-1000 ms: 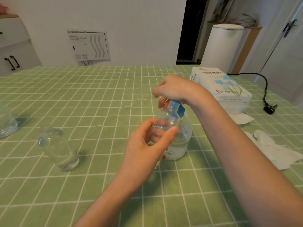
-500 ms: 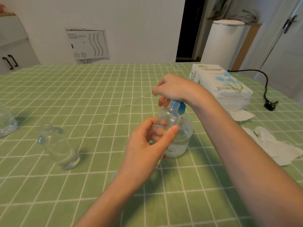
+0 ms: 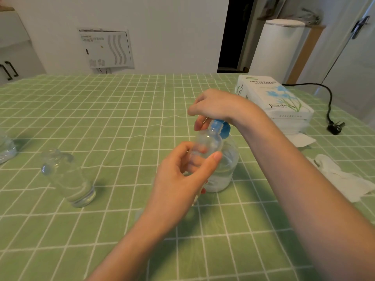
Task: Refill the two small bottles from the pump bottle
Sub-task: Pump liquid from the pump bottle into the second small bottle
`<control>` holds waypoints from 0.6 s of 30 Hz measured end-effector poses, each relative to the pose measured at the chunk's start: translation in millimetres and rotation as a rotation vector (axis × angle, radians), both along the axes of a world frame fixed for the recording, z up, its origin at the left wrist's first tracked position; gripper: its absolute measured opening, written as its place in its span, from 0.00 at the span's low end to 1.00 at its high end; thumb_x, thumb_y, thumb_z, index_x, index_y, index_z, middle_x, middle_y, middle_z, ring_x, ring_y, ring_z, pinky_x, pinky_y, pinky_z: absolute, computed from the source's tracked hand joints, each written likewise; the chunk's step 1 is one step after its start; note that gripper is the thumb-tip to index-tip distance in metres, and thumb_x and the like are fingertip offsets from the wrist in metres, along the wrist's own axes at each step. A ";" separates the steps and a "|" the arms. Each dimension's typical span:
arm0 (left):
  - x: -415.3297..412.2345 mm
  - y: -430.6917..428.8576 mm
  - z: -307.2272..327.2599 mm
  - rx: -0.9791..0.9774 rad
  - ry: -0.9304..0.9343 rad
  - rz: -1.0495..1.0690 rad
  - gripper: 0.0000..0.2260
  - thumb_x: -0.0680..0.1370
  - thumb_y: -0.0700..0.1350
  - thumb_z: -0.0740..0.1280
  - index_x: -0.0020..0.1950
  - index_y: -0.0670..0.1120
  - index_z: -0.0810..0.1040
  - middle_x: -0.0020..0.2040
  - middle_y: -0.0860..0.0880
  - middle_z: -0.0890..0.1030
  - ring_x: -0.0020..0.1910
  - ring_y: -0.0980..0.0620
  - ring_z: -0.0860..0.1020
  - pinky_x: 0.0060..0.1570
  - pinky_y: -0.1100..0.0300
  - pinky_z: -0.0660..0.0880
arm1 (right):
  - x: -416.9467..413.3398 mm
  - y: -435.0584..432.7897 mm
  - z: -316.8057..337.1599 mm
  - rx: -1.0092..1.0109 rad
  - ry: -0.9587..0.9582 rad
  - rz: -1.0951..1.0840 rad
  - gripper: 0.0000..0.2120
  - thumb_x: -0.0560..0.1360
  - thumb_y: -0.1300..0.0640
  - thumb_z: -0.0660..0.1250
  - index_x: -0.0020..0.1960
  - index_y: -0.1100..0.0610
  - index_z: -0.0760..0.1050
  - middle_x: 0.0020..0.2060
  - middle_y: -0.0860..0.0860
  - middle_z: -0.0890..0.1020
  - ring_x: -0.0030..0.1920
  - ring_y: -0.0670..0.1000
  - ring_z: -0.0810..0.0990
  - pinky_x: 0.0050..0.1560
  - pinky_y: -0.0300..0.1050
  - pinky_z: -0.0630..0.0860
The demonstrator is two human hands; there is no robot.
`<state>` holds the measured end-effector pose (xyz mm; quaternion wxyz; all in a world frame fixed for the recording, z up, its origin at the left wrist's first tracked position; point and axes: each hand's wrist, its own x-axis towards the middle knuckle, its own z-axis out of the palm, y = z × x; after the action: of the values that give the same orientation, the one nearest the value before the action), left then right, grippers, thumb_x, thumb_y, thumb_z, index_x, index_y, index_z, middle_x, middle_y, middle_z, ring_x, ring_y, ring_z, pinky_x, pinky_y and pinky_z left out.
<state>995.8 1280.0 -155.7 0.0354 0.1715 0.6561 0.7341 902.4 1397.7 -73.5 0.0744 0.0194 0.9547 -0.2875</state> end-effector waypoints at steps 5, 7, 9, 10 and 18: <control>0.1 0.5 -1.1 -0.013 0.002 0.013 0.16 0.63 0.57 0.70 0.45 0.49 0.78 0.39 0.36 0.78 0.32 0.51 0.73 0.29 0.64 0.74 | 0.2 0.0 -2.0 -0.008 -0.007 -0.012 0.16 0.76 0.53 0.62 0.59 0.62 0.74 0.51 0.58 0.83 0.54 0.58 0.82 0.44 0.45 0.72; -0.4 0.6 -0.2 -0.011 0.004 0.011 0.15 0.64 0.57 0.70 0.45 0.49 0.78 0.39 0.37 0.79 0.33 0.51 0.74 0.30 0.64 0.74 | 0.4 0.7 0.9 0.009 0.002 -0.005 0.16 0.76 0.53 0.62 0.59 0.62 0.74 0.51 0.59 0.83 0.54 0.58 0.82 0.47 0.47 0.75; -1.0 0.3 1.3 -0.018 0.013 0.006 0.14 0.65 0.57 0.70 0.45 0.51 0.79 0.39 0.40 0.79 0.34 0.51 0.75 0.30 0.64 0.75 | 0.1 0.9 5.8 0.028 0.027 0.004 0.16 0.75 0.53 0.63 0.59 0.62 0.75 0.51 0.59 0.83 0.53 0.58 0.82 0.50 0.49 0.76; -1.3 0.2 2.1 -0.019 0.017 0.006 0.14 0.65 0.57 0.70 0.45 0.51 0.79 0.37 0.43 0.80 0.34 0.52 0.76 0.30 0.64 0.75 | -0.2 0.6 8.3 0.042 0.041 0.008 0.16 0.75 0.53 0.63 0.58 0.62 0.75 0.50 0.59 0.83 0.52 0.57 0.82 0.50 0.49 0.77; -1.5 0.2 4.4 -0.013 0.002 0.009 0.10 0.66 0.57 0.73 0.43 0.54 0.79 0.37 0.41 0.80 0.31 0.55 0.75 0.27 0.67 0.72 | 0.1 -1.0 6.7 0.011 0.033 0.020 0.15 0.75 0.54 0.63 0.57 0.63 0.75 0.51 0.60 0.83 0.54 0.59 0.82 0.58 0.56 0.76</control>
<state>994.3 1280.3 -151.3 0.0327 0.1689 0.6618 0.7297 902.5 1396.7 -66.8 0.0615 0.0054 0.9575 -0.2817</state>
